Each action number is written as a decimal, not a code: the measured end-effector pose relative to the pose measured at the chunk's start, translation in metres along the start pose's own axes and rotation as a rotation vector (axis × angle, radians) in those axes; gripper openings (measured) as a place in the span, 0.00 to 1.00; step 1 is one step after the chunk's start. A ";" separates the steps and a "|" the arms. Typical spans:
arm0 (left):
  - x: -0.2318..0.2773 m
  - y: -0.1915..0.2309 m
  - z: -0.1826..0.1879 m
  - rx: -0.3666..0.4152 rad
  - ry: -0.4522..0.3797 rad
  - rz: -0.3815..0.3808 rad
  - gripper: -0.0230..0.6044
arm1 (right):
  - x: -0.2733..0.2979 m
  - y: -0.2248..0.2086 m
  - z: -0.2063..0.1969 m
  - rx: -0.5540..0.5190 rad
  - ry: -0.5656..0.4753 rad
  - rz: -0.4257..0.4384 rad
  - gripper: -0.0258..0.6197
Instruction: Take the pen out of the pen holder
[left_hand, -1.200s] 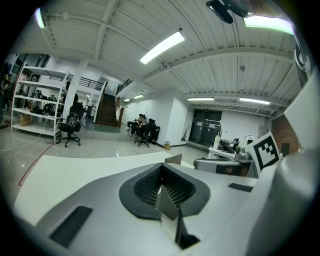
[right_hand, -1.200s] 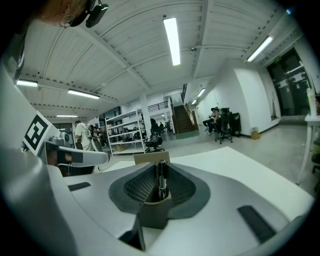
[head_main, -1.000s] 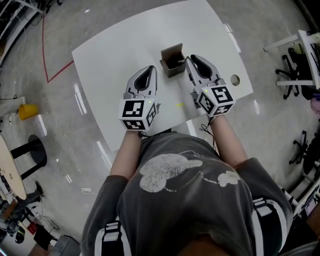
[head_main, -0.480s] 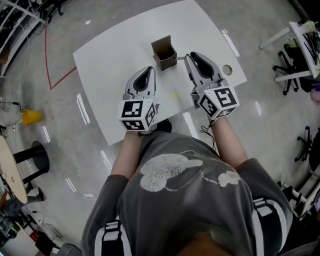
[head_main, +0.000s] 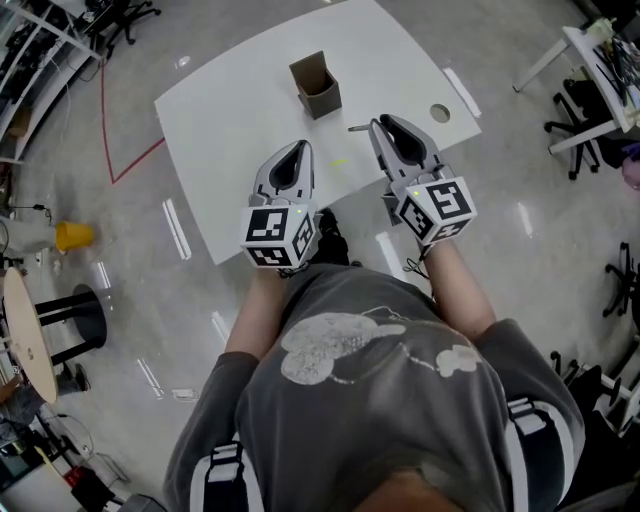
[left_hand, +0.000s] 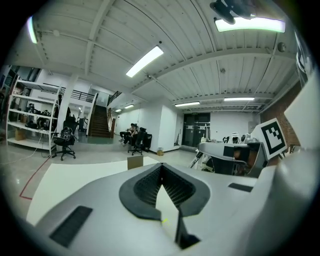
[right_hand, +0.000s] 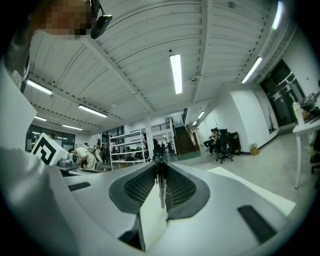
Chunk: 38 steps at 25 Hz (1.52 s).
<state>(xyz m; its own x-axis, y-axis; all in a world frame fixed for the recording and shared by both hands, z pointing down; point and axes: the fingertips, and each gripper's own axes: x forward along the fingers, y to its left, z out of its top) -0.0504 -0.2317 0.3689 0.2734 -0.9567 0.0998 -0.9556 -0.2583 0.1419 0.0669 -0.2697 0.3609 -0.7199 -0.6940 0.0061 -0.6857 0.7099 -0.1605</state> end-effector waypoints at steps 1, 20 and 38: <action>-0.007 -0.006 -0.001 0.003 0.003 -0.001 0.05 | -0.008 0.003 -0.001 0.002 -0.001 -0.001 0.15; -0.053 -0.049 -0.031 0.031 0.074 -0.090 0.05 | -0.066 0.023 -0.058 0.100 0.042 -0.075 0.15; -0.162 0.006 -0.041 -0.030 0.072 -0.152 0.05 | -0.087 0.136 -0.065 0.032 0.080 -0.179 0.15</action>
<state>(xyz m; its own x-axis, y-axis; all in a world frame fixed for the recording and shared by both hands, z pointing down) -0.0963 -0.0728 0.3936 0.4227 -0.8945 0.1455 -0.8992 -0.3940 0.1904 0.0293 -0.1054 0.4028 -0.5936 -0.7964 0.1156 -0.8009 0.5707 -0.1811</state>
